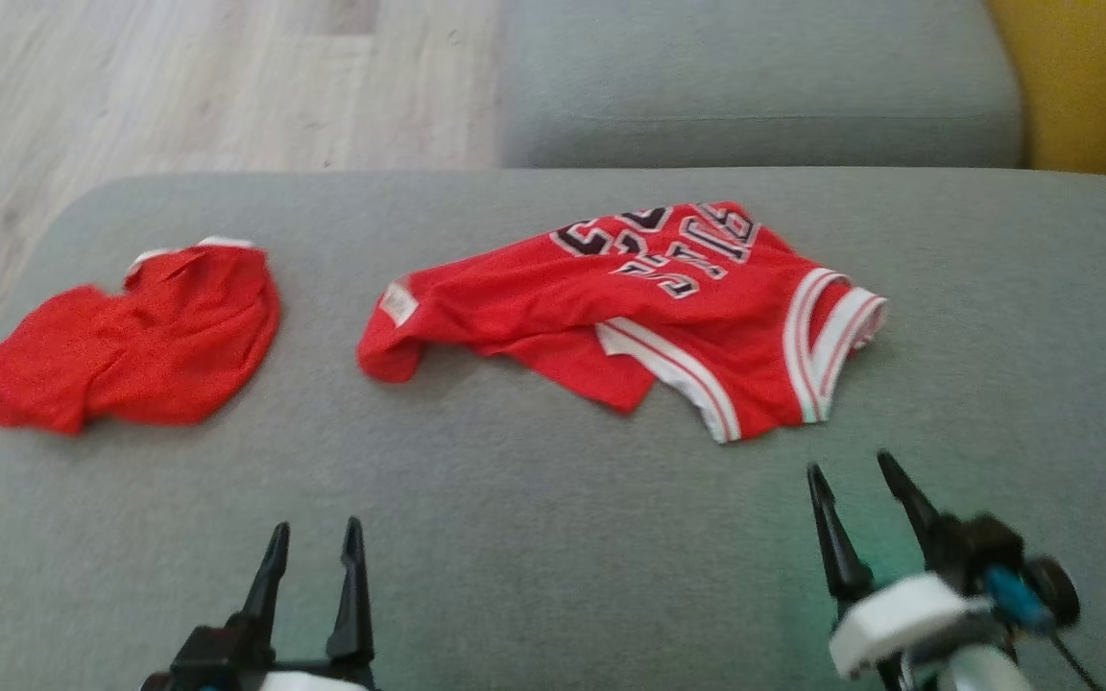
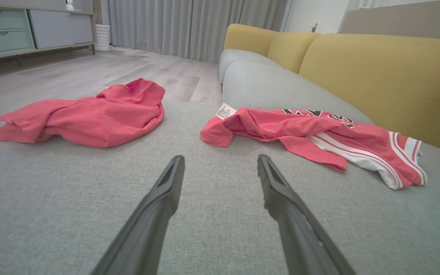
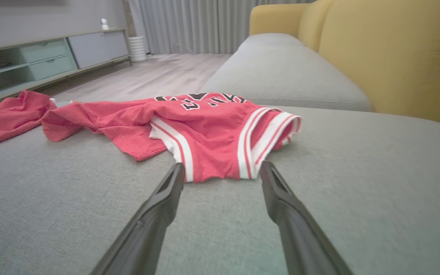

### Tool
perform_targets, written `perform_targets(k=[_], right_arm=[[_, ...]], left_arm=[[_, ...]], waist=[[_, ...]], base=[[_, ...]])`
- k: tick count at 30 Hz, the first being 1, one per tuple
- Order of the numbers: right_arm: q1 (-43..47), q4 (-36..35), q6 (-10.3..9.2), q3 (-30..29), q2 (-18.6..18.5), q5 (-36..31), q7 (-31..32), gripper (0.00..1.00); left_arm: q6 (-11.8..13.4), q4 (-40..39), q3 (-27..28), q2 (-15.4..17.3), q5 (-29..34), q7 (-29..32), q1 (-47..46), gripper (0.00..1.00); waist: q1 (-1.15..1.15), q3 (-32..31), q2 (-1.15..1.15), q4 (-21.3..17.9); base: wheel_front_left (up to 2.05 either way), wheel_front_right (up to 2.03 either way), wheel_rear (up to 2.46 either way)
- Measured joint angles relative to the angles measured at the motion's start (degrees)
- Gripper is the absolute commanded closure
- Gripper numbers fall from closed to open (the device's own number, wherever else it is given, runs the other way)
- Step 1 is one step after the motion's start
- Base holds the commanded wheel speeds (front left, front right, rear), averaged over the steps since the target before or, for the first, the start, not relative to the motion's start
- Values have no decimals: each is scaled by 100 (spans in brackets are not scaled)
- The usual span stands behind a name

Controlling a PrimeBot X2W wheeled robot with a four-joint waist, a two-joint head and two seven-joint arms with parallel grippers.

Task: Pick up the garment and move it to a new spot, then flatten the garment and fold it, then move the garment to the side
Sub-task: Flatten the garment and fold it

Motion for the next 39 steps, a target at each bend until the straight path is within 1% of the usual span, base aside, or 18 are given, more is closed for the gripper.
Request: perform_targets(k=[3,7,11,18,19,20,21,22,24,27,29,34,37,39], right_arm=[[-404,154,0,26,0,-212,179,0],[-1027,528,0,40,-1,-531,364,0],[-1488,1028,0,-136,-8,-893,519,0],[-1783,1834,0,-591,-10,-1506,906,0],[-1819,1876,0,-619,-10,-1536,903,4],[-1880,1907,0,-634,-12,-1547,902,42],[-1951,1949,0,-651,-14,-1579,901,69],[-2020,1991,0,-667,-12,-1600,901,100],[-2097,2017,0,-705,-12,-1597,848,100],[-2074,1987,0,-668,-19,-1315,561,100],[-2073,1812,0,-584,-18,-1185,402,100],[-1933,894,0,-353,-18,-1036,245,100],[-1571,245,0,-178,-19,-970,278,100],[-1254,-205,0,-43,-18,-911,412,100]], left_arm=[[-19,-41,-62,-34,34,0,-74,0],[-49,-62,-166,-93,83,0,-275,0],[-49,-63,-212,-153,85,0,-429,0],[-88,-42,-236,-216,87,0,-485,0],[-92,-38,-236,-224,93,0,-487,0],[-92,-38,-236,-235,93,0,-488,0],[-92,-37,-236,-244,110,0,-487,0],[-92,-33,-234,-249,132,0,-487,0],[-91,-22,-230,-256,135,0,-487,0],[-97,15,-238,-268,190,0,-483,0],[-102,25,-240,-272,202,0,-475,0],[-101,78,-232,-277,233,0,-424,0],[-109,81,-226,-272,235,0,-365,0],[-119,82,-220,-270,246,0,-287,0]], waist=[[0,112,0,211],[1,330,0,523],[1,569,0,848],[1,925,0,1287],[1,957,0,1328],[1,983,0,1359],[0,1001,0,1379],[1,1003,0,1382],[1,972,0,1347],[0,885,0,1258],[0,817,0,1177],[0,617,0,892],[0,467,0,699],[-1,364,0,573]], base=[[0,0,0],[0,0,0],[0,0,0],[0,0,0],[0,0,0],[0,0,0],[0,0,0],[0,0,0],[0,0,0],[0,0,0],[0,0,0],[0,0,0],[0,0,0],[0,0,0]])
